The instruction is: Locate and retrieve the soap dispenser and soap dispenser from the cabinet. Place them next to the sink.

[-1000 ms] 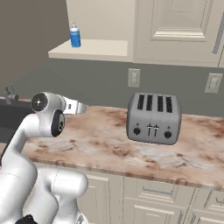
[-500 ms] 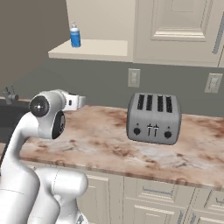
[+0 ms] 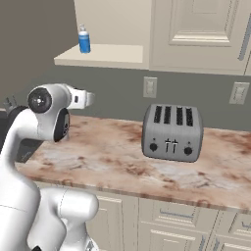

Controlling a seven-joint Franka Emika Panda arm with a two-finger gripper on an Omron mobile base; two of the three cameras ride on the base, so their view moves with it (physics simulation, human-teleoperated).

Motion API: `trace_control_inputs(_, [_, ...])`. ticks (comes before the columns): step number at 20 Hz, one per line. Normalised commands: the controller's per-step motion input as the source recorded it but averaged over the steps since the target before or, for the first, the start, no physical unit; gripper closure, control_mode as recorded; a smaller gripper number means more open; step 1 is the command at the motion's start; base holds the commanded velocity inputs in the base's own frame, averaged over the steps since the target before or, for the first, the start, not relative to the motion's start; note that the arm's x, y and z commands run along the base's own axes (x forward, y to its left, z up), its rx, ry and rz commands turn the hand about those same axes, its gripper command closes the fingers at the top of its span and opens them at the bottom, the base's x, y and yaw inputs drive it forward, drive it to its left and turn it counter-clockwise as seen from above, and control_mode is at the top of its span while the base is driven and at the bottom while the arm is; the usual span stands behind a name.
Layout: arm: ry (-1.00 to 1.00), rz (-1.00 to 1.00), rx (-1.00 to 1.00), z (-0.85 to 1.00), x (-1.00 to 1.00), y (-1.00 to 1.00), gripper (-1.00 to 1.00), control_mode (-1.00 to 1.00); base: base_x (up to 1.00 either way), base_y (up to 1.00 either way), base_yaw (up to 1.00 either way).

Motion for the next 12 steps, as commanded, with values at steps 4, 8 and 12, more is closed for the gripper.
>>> trace_control_inputs(4, [0.06,0.00,-0.01,0.52,-0.15,0.02,-1.00,-1.00,0.00,0.00,0.00])
trace_control_inputs(8, [0.20,0.01,-0.06,0.43,0.01,0.02,-1.00,-1.00,0.00,0.00,0.00])
trace_control_inputs(12, [0.31,0.03,-0.10,0.33,0.02,0.03,-1.00,-1.00,0.00,0.00,0.00])
